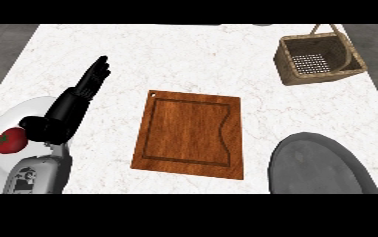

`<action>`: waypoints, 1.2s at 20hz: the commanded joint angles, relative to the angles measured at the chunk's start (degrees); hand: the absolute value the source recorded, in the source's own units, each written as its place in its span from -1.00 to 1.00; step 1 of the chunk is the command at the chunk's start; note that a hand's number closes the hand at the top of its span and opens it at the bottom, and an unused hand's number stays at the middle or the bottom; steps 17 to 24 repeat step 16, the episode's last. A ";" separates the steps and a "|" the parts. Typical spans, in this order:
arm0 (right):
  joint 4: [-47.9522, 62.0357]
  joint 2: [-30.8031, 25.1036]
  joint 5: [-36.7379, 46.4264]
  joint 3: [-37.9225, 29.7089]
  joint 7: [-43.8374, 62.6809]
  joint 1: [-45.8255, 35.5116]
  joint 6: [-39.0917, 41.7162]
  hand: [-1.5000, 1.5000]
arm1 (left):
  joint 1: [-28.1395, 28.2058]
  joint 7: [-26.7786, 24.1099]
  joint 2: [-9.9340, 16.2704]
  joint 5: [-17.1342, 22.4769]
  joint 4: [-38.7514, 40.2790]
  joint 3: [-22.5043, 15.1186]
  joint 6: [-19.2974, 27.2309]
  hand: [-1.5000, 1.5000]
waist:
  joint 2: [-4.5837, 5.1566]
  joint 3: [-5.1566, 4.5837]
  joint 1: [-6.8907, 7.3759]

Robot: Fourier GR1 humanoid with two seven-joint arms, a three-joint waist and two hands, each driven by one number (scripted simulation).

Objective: Pick the lemon from the cutting board and place it in the basket

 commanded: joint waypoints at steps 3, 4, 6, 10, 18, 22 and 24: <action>4.13 0.09 0.13 -1.05 -5.57 -2.03 1.70 -1.00 | 4.19 -1.75 -1.24 -1.88 -1.58 -1.67 0.73 0.00 | -0.24 -0.03 -0.46; 8.66 -1.10 0.98 -1.48 -5.63 -6.27 1.37 -1.00 | 1.43 -1.05 0.79 0.33 -0.85 0.88 -0.72 0.00 | 0.11 -0.01 0.38; 7.36 -0.60 -0.43 -2.39 -5.90 -6.76 2.51 -1.00 | 1.80 0.72 1.93 1.99 -2.43 1.64 -2.39 0.00 | -0.12 -0.02 0.05; 9.10 -1.68 -5.13 -6.84 -4.33 -6.14 5.43 -1.00 | 0.99 -0.69 -0.05 0.19 -0.91 0.68 -0.10 0.00 | -0.23 -0.02 -0.64; 16.20 -9.25 -8.91 -11.68 2.10 -8.45 11.86 -1.00 | 0.51 -0.01 0.04 -0.47 -0.50 0.38 0.03 0.00 | 0.16 0.01 -0.10; 16.20 -9.25 -8.91 -11.68 2.10 -8.45 11.86 -1.00 | 0.51 -0.01 0.04 -0.47 -0.50 0.38 0.03 0.00 | 0.16 0.01 -0.10; 16.20 -9.25 -8.91 -11.68 2.10 -8.45 11.86 -1.00 | 0.51 -0.01 0.04 -0.47 -0.50 0.38 0.03 0.00 | 0.16 0.01 -0.10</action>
